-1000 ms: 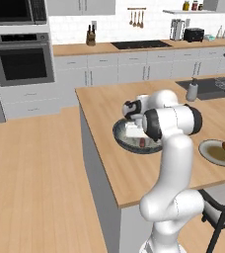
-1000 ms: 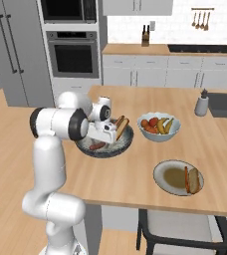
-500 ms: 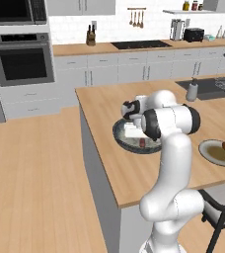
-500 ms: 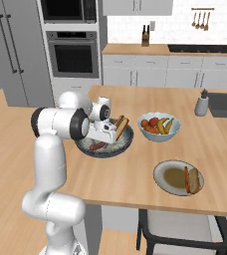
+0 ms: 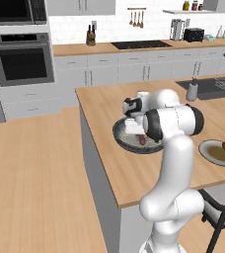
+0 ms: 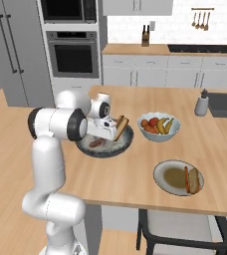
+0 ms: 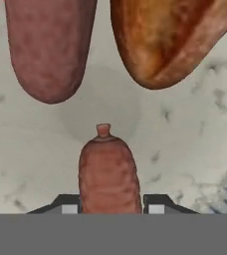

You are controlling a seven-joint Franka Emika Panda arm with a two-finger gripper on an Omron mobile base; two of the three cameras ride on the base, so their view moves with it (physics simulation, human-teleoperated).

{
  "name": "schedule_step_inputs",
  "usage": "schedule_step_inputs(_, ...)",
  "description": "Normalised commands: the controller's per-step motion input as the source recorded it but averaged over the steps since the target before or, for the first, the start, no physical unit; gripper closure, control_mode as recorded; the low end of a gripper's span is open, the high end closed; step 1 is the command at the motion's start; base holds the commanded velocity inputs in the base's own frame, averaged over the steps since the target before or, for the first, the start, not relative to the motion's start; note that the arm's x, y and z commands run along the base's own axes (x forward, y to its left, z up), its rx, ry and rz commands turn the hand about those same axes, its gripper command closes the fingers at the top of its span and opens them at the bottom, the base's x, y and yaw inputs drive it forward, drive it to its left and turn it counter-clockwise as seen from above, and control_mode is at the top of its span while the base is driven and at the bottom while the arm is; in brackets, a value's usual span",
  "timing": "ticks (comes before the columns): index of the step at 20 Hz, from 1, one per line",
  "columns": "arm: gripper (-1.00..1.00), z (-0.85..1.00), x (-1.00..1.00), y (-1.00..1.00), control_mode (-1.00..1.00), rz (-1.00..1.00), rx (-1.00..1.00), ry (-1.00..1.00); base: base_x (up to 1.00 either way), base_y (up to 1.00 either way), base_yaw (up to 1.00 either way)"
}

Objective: Place one bun and one sausage from the bowl on each plate.

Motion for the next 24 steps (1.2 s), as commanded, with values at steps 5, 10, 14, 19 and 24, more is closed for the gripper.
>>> schedule_step_inputs(5, 1.0, 0.72, -0.82, -0.29, -1.0, 0.17, -0.09, -0.39, 0.0, 0.0, 0.0)
schedule_step_inputs(10, 1.0, 0.76, -1.0, -0.59, -1.0, 0.08, -0.03, -0.38, 0.0, 0.0, 0.0)
schedule_step_inputs(14, 1.0, 0.65, -0.78, -0.94, -1.0, 0.14, 0.0, -0.26, 0.0, 0.0, 0.0)
schedule_step_inputs(19, 1.0, 0.45, -0.36, -1.0, -1.0, 0.22, 0.0, -0.06, 0.0, 0.0, 0.0)
schedule_step_inputs(24, 1.0, 0.1, -0.11, -1.0, -1.0, 0.16, 0.0, 0.04, 0.0, 0.0, 0.0)
